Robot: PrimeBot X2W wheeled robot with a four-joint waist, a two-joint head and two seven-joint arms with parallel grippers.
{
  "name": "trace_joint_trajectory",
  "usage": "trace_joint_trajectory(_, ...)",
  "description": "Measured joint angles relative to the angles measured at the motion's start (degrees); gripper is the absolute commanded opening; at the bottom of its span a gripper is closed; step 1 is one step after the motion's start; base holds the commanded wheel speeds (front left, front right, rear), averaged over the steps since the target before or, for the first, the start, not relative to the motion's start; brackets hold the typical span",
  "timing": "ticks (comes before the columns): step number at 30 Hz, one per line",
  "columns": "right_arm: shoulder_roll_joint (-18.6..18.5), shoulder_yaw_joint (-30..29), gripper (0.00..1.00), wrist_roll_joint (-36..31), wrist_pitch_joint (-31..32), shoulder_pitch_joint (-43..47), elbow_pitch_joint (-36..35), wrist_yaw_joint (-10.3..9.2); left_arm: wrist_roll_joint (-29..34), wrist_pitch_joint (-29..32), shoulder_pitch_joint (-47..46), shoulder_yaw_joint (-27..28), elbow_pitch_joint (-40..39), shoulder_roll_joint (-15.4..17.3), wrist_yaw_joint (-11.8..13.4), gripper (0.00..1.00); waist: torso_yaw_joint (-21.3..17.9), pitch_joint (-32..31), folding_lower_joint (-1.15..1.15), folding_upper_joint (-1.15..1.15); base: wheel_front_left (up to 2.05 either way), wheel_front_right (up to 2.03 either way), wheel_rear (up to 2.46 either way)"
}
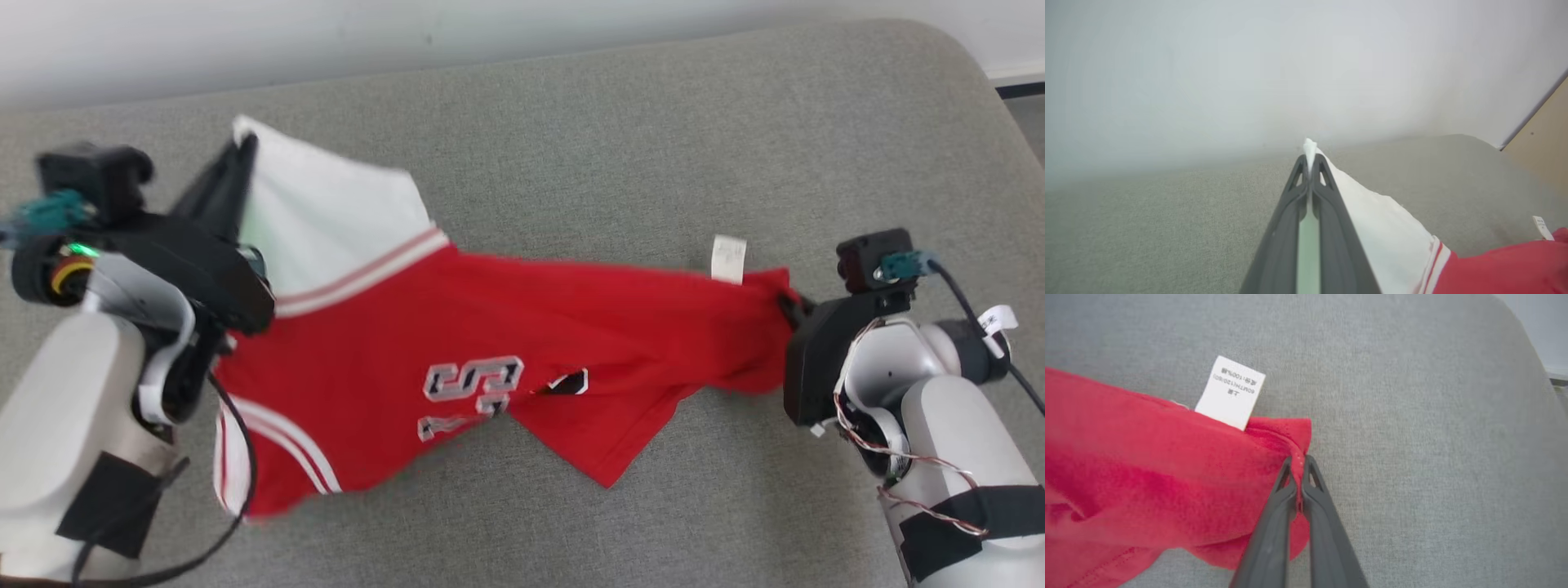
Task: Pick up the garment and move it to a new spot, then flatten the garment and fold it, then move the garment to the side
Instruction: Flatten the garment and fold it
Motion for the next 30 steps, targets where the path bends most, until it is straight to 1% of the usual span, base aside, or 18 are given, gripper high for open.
trace_joint_trajectory(5, 1.2, -0.9, 0.0, 1.0, -5.7, -2.9, -1.5, 0.0, -2.3, -5.2, -2.5, 4.7, -3.1, -0.4, 1.2, 0.0, -0.3, -0.7, 0.0, 0.0, 0.0, 0.0, 0.0)
trace_joint_trajectory(7, 1.5, -1.0, 0.0, 1.5, -7.5, -4.3, -1.7, 0.0, -3.2, -5.9, -3.8, 6.0, -4.4, -0.4, 1.4, 0.0, -0.3, -0.9, 0.0, 0.0, 0.0, 0.0, 0.0)
trace_joint_trajectory(13, 2.7, -2.0, 0.0, 4.8, -12.7, -9.5, -1.8, 0.0, -3.5, -6.0, -6.8, 7.5, -7.4, 0.5, 1.5, 0.0, -0.7, -1.6, 0.0, 0.0, 0.0, 0.0, 0.0)
trace_joint_trajectory(17, 3.6, -2.1, 0.0, 7.1, -14.0, -13.4, -1.0, 0.0, -4.4, -6.6, -8.5, 8.8, -9.0, 0.8, 1.7, 0.0, -1.4, -1.8, 0.0, 0.0, 0.0, 0.0, 0.0)
trace_joint_trajectory(24, 5.9, -3.4, 0.0, 9.3, -14.8, -22.8, 3.9, 0.0, -5.8, -8.8, -14.1, 12.6, -9.7, 0.1, 4.6, 0.0, -2.7, 0.2, 0.0, 0.0, 0.0, 0.0, 0.0)
trace_joint_trajectory(27, 7.0, -4.6, 0.0, 9.2, -16.3, -27.5, 6.4, 0.0, -6.4, -9.9, -17.7, 14.2, -9.6, -0.2, 5.1, 0.0, -3.1, 1.7, 0.0, 0.0, 0.0, 0.0, 0.0)
trace_joint_trajectory(28, 7.0, -4.6, 0.0, 9.2, -16.3, -27.5, 6.4, 0.0, -6.4, -9.9, -17.7, 14.2, -9.6, -0.2, 5.1, 0.0, -3.1, 1.7, 0.0, 0.0, 0.0, 0.0, 0.0)
trace_joint_trajectory(30, 7.4, -5.2, 0.0, 8.6, -17.7, -30.6, 8.1, 0.0, -6.2, -10.9, -20.2, 15.2, -9.0, 0.0, 6.0, 0.0, -3.4, 2.9, 0.01, 0.0, 0.0, 0.0, 0.0)
